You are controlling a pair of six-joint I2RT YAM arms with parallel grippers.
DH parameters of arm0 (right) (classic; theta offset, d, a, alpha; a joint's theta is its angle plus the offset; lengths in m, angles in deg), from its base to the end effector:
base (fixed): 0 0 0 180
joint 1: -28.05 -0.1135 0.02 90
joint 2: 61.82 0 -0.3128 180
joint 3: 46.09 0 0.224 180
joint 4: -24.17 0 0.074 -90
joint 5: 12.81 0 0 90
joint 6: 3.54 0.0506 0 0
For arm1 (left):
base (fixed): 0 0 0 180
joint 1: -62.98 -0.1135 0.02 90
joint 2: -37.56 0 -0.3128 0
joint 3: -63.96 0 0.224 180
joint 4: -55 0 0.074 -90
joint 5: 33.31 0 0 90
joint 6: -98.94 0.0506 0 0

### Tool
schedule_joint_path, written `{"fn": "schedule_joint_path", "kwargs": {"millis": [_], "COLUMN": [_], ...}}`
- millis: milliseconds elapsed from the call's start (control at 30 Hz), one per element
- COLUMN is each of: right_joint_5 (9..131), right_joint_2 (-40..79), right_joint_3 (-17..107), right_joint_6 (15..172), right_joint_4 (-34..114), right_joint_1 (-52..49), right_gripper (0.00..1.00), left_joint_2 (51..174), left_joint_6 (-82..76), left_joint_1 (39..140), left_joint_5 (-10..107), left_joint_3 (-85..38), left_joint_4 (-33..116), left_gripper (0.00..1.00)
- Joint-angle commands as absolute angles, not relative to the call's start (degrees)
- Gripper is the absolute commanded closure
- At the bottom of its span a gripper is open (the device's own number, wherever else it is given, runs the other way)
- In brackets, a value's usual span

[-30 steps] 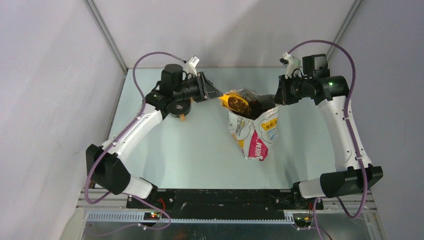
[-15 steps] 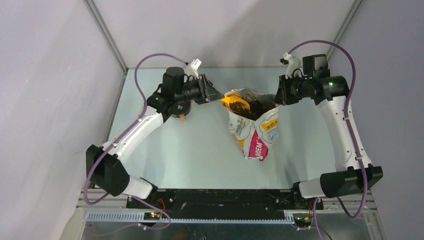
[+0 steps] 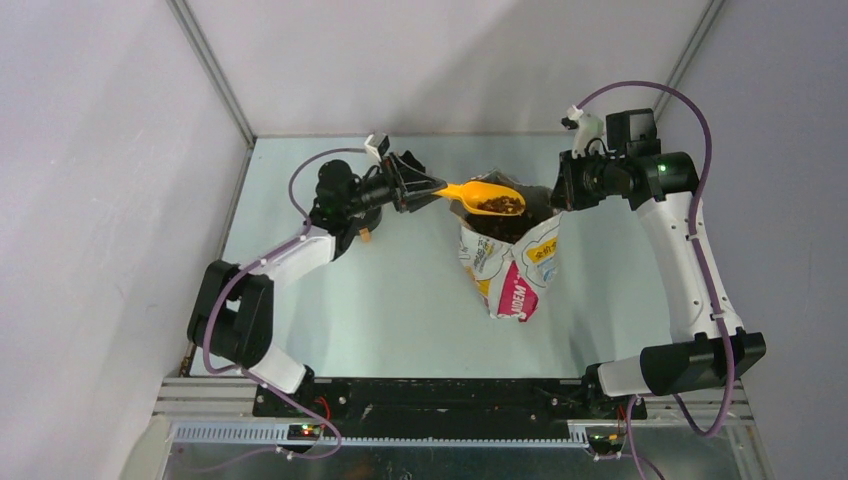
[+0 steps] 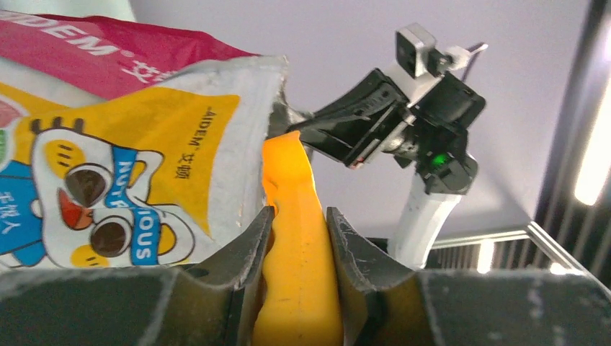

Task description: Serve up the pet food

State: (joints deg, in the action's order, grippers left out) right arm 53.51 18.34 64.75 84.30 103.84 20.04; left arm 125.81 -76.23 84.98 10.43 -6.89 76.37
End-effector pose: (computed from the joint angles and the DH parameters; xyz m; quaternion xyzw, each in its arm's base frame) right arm 0.2330 0.0533 0.4452 -0.1528 0.9067 0.2094 0.3326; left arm 0.2950 -0.1586 0.3667 -0.0839 0.6849 -0.7002 0.1835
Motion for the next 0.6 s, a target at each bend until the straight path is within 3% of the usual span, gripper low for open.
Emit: {"fn": "schedule_joint_path", "kwargs": {"millis": [0,233,267,400,567], "right_joint_5": [51.1,50.5,50.4,49.5,48.5], "right_joint_2": [15.9,16.3,16.5,17.1,15.6], "right_joint_3": [65.9,67.4,67.8,70.8,72.5], "right_joint_6": [84.3,83.5,83.4,82.5,82.1], "right_joint_4": [97.8,99.0,99.4,101.4,101.5], "right_joint_1": [20.3,20.4,20.4,20.8,21.9], "right_gripper": [1.0,0.98,0.87,0.65,0.46], "left_joint_2": [127.6,127.9,130.7,136.5,134.3], "left_joint_6": [-86.4,-89.2,-90.0,-91.1,-88.2], "left_joint_1": [85.2,85.4,85.9,86.9,86.0], "left_joint_5": [7.4,7.4,7.5,6.0,4.0], "left_joint_3": [-5.6,-6.8,-7.5,-12.3,-15.2], "left_joint_4": [89.7,92.9,97.7,101.2,96.5], "left_gripper": [1.0,1.0,1.0,1.0,1.0]}}
